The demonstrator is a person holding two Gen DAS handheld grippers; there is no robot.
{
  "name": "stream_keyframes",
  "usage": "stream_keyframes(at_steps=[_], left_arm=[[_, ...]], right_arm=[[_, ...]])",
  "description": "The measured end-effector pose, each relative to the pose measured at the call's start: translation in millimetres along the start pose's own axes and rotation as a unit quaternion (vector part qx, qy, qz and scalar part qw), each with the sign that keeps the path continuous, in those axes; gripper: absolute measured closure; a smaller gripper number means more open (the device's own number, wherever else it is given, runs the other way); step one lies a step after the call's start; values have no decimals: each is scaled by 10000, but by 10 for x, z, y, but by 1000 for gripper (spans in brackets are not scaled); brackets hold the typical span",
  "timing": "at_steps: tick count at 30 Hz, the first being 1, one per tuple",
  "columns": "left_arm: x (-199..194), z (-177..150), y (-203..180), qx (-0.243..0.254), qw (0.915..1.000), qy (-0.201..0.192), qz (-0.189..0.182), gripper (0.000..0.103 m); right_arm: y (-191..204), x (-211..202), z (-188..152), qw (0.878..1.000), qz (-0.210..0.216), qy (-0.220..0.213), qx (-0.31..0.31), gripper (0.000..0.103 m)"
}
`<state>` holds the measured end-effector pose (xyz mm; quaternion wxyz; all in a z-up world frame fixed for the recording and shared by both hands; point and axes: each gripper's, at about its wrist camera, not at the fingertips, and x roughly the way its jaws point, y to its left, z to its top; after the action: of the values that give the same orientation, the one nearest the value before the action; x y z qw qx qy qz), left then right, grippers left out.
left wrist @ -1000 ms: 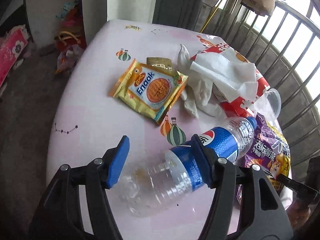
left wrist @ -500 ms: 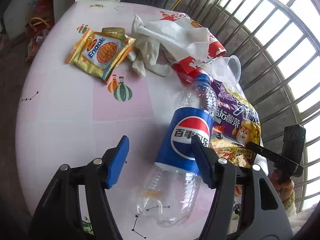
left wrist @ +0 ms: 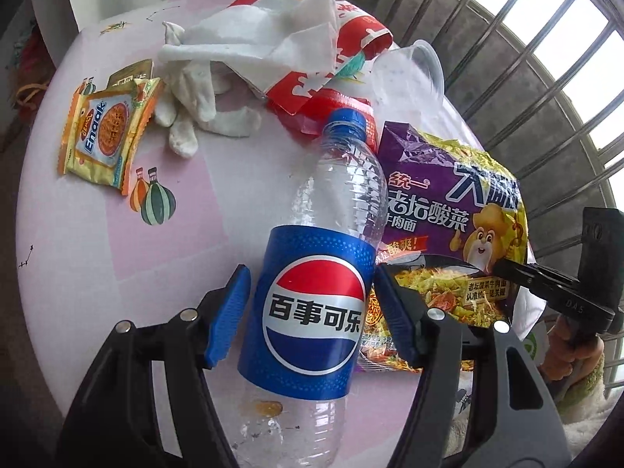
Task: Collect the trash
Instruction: 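Carry the bottle in the left tool and bag in the right tool over the blue basket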
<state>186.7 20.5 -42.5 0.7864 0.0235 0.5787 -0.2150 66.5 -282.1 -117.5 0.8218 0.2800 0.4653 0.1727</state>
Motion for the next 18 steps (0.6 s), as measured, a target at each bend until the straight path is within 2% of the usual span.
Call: stream_keyframes(at_steps=[2,6,8,18], left_arm=[[54,4,-1,-23,9999,89,-49,42],[42,-15,-56,18,10000,14,44,43],[8,-47,-69,-22,10000,-60,-28,44],[-461,-184,-244,-275,9953,-859,-359,45]], right_arm=[[48,-16,-13,9999,-72,-45,-64,99],[165,-116,-51,9993,-201,-224,-200,99],[210,-208,-67,9991,-186,-327,-218,100],[240,-882,-110,9937,-319,-1023,-337,101]])
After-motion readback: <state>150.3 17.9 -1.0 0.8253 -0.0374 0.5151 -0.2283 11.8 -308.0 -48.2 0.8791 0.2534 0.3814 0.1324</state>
